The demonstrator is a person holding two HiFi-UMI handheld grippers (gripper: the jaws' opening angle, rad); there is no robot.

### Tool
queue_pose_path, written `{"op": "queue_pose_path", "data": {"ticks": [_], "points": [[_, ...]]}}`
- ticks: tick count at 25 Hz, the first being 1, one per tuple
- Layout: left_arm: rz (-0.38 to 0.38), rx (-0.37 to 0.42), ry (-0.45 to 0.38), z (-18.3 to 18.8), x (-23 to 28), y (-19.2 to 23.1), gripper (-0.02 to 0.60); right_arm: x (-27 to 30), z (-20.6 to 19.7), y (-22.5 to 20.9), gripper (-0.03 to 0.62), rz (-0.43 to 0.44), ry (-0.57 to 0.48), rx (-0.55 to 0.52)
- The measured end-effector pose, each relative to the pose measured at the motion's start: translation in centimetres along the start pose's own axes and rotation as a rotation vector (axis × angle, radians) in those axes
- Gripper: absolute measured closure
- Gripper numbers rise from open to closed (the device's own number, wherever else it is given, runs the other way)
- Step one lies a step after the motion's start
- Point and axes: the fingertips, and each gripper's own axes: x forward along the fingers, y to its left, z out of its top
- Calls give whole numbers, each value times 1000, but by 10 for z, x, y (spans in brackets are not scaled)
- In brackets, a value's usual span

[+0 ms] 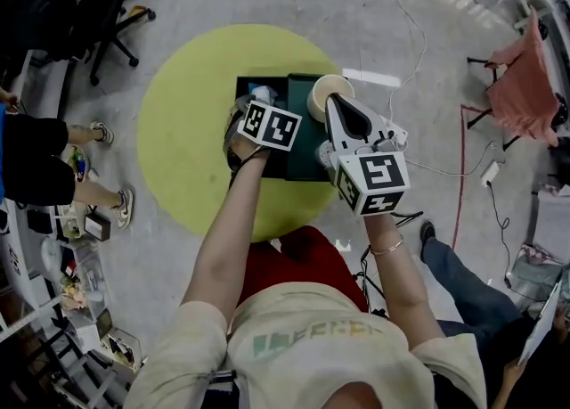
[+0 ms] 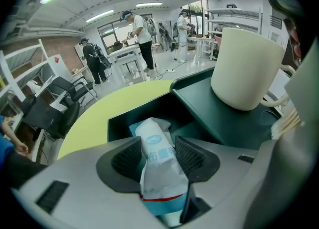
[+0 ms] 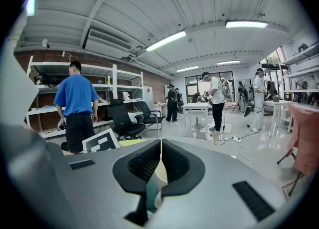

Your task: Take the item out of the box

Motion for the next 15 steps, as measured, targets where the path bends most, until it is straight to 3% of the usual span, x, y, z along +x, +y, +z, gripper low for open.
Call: {"op": "queue_pose_path", "data": {"ticks": [15], "points": [[60, 46, 32, -2, 2, 2, 397, -1, 0, -3, 557, -8, 0, 1]]}}
